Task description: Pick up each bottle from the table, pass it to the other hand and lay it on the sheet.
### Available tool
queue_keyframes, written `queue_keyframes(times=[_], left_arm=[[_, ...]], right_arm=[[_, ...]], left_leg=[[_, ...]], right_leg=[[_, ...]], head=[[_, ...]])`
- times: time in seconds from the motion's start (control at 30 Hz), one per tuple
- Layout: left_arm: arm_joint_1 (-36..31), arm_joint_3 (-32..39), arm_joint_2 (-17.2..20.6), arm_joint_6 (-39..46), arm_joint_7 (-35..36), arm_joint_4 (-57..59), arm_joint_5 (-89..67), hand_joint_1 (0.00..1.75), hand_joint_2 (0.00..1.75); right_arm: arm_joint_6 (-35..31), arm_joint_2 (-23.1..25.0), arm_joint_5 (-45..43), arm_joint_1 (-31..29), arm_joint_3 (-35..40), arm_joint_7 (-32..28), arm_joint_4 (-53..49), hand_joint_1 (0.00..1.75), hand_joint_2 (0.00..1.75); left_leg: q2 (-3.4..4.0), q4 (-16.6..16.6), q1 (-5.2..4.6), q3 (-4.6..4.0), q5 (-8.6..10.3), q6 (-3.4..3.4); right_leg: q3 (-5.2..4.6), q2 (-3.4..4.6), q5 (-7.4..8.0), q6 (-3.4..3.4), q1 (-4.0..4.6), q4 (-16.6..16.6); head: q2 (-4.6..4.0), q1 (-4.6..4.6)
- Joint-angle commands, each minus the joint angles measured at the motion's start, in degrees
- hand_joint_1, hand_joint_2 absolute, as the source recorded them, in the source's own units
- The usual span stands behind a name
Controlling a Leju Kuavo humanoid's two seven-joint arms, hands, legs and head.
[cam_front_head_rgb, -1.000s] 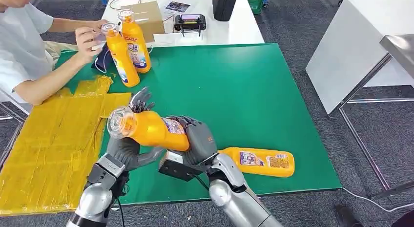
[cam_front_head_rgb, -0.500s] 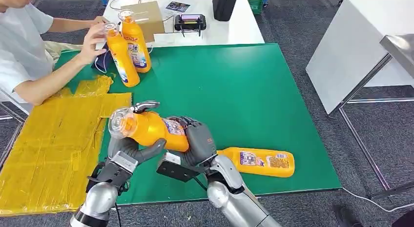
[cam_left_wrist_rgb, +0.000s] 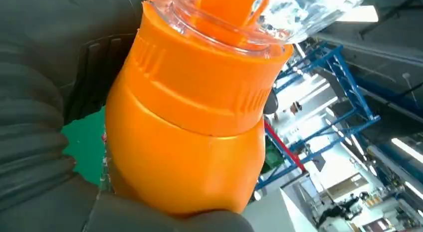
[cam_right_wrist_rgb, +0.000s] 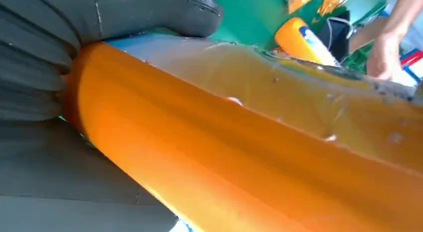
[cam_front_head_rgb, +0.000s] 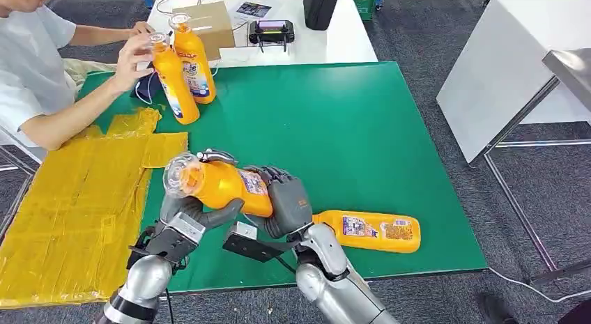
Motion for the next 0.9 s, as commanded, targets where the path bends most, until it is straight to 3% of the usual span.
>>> queue_keyframes(times=[0.03, 0.77, 0.8, 0.83, 0.9], left_arm=[[-3.25, -3.09, 0.02, -3.79, 1.25, 6.54, 2.44, 0.00, 1.75], [-2.88, -3.43, 0.02, -5.14, 1.10, 6.33, 4.78, 0.00, 1.75], [-2.67, -3.39, 0.07, -5.01, 0.77, 5.88, 5.01, 0.19, 1.75], [-2.59, -3.37, 0.08, -4.95, 0.64, 5.72, 5.09, 1.75, 1.75], [-2.36, -3.37, 0.16, -4.89, 0.40, 5.38, 5.22, 1.75, 1.75]], right_arm=[[-1.66, -1.32, 2.89, -1.51, 5.35, -0.67, 1.73, 1.75, 1.75], [-1.38, -0.45, 3.07, -2.20, 5.84, -1.01, 3.35, 1.71, 1.75], [-1.39, -0.31, 2.87, -2.28, 5.82, -1.10, 3.61, 1.71, 1.75], [-1.39, -0.29, 2.81, -2.31, 5.84, -1.16, 3.67, 1.75, 1.75], [-1.35, -0.24, 2.65, -2.40, 5.90, -1.30, 3.76, 1.73, 1.75]], left_leg=[[-0.15, -0.04, 0.03, 0.15, -0.04, -0.02], [-0.17, -0.02, 0.06, 0.24, -0.11, -0.04], [-0.11, -0.03, 0.02, 0.12, -0.04, -0.02], [-0.10, -0.03, 0.03, 0.14, -0.06, -0.02], [-0.09, -0.03, 0.02, 0.13, -0.06, -0.02]], right_leg=[[0.16, 0.15, -0.05, -0.04, -0.02, -0.04], [0.26, 0.29, -0.10, -0.07, -0.01, -0.03], [0.13, 0.17, -0.04, -0.04, -0.01, -0.03], [0.15, 0.20, -0.06, -0.04, -0.02, -0.02], [0.14, 0.21, -0.05, -0.04, -0.02, -0.03]], head=[[0.00, 0.00], [0.00, 0.00], [0.00, 0.00], [0.00, 0.00], [0.00, 0.00]])
